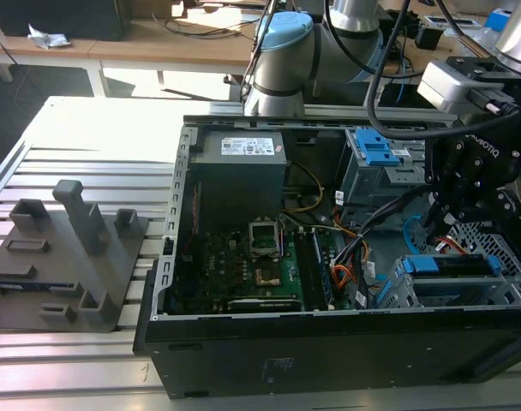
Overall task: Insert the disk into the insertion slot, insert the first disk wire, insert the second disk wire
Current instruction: 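Insert the second disk wire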
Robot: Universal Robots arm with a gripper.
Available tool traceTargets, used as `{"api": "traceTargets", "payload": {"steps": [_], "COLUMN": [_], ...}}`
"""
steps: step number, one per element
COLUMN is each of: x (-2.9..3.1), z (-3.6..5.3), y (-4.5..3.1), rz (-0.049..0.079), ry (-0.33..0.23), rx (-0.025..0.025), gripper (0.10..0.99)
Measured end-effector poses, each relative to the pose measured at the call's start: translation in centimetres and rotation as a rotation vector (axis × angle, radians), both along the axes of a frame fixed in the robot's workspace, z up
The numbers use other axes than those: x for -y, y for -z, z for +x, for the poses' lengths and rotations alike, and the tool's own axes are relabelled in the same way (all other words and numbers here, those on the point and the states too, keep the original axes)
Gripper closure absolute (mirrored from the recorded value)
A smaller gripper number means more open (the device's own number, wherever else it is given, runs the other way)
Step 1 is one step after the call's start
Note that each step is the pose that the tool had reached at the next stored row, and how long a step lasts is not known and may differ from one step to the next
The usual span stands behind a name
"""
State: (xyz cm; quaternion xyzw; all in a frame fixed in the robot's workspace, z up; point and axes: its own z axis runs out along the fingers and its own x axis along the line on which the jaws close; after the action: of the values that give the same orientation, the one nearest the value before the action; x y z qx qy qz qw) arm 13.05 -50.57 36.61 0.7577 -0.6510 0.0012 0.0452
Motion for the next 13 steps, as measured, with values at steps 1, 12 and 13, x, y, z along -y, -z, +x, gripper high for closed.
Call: {"api": "traceTargets", "payload": {"steps": [1, 12, 13], "x": [0.0, 2.55, 2.59], "z": [0.0, 0.46, 0.59], "y": [0.0, 0.36, 0.49], "rz": [-0.001, -0.001, -0.001], "ry": [0.0, 0.0, 0.0], "rx": [0.0, -0.0002, -0.0002], "gripper": [0.922, 0.922, 0.922]}}
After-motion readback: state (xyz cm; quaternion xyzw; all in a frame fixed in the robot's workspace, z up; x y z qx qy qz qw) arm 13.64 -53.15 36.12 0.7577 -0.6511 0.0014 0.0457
